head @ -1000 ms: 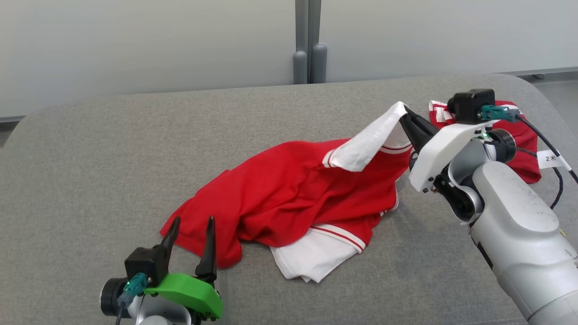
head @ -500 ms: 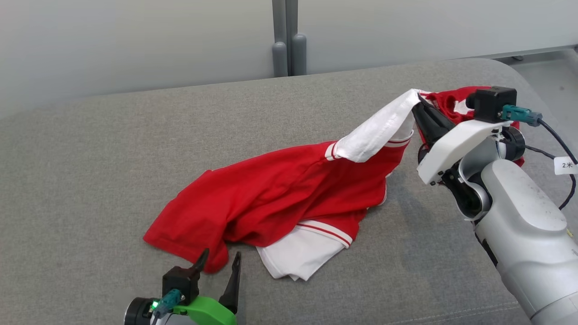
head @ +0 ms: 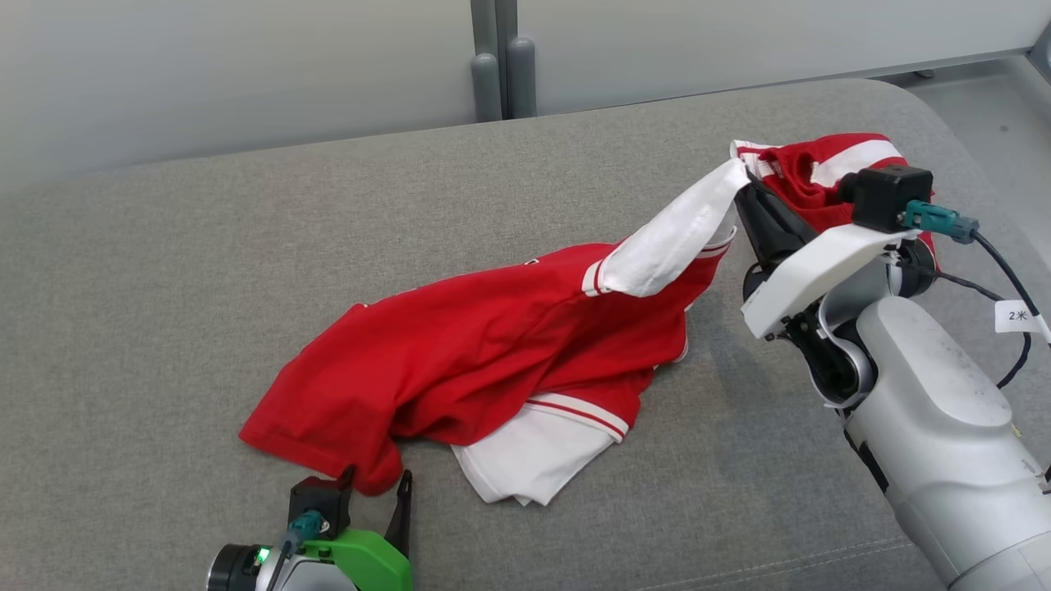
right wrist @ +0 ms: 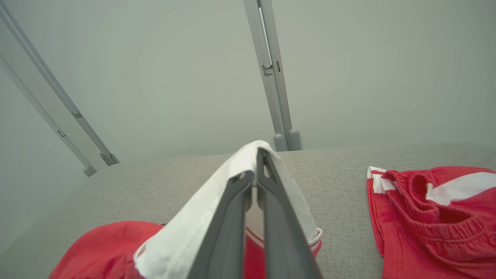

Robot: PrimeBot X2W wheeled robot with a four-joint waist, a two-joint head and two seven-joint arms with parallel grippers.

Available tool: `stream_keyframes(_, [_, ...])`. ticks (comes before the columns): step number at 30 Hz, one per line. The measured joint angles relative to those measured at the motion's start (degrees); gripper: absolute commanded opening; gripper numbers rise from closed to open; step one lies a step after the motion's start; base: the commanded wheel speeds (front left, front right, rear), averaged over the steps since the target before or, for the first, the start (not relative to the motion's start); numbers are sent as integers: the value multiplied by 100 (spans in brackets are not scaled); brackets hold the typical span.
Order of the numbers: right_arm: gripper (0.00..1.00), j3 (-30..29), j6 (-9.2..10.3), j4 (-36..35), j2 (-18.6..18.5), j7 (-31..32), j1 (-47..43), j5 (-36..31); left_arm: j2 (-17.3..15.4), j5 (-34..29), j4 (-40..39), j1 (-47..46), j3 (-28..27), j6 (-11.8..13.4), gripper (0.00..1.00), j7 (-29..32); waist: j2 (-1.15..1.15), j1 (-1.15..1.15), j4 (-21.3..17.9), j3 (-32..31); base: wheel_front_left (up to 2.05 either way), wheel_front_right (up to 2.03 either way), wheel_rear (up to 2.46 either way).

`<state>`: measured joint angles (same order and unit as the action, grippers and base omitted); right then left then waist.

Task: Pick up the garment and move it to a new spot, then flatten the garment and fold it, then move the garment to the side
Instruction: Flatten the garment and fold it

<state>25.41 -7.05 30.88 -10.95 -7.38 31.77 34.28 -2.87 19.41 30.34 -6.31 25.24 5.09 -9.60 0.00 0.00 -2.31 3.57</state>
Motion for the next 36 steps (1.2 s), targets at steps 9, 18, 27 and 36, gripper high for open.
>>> stream_keyframes(9, [0, -13, 0, 13, 13, -125, -74, 60, 9, -15, 267, -403, -112, 45, 0, -86, 0, 0, -72, 97, 0, 0, 0])
stream_keyframes(18, [0, -396, 0, -56, -103, -460, -155, 160, -416, -326, -223, -1063, -328, 46, 0, -366, 0, 0, 62, 11, 0, 0, 0])
stream_keyframes(27, [0, -922, 0, -733, -266, -669, -126, 319, -1103, -711, -1472, -1628, -550, 41, 0, -464, 0, 0, 178, -212, 0, 0, 0])
stream_keyframes(36, [0, -1427, 0, -2087, -530, -722, 14, 328, -1596, -928, -3129, -2014, -847, 11, 0, -480, 0, 0, 250, -432, 0, 0, 0])
